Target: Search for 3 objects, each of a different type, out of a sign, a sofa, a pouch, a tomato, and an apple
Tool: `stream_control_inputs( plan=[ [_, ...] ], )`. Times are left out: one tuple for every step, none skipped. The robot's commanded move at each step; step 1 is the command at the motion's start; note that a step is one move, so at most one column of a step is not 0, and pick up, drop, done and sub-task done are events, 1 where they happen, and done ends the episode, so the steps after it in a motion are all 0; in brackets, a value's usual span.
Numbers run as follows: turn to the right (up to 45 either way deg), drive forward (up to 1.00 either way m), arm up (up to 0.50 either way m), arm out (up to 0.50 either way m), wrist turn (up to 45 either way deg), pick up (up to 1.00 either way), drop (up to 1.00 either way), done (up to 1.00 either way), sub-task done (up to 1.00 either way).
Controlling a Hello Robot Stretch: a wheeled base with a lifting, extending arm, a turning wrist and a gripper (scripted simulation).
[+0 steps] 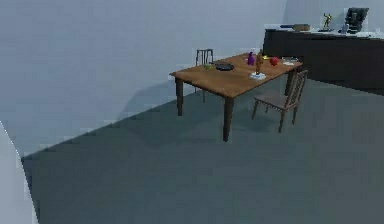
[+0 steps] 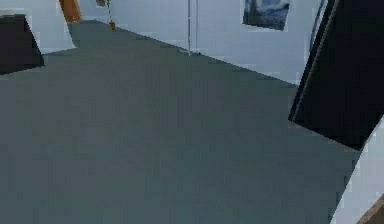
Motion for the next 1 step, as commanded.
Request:
stream_control_inputs(
  plan=[
    [0.0,1.00,0.00,0.00,0.0,0.00,0.00,0.00,0.00]
  ],
)
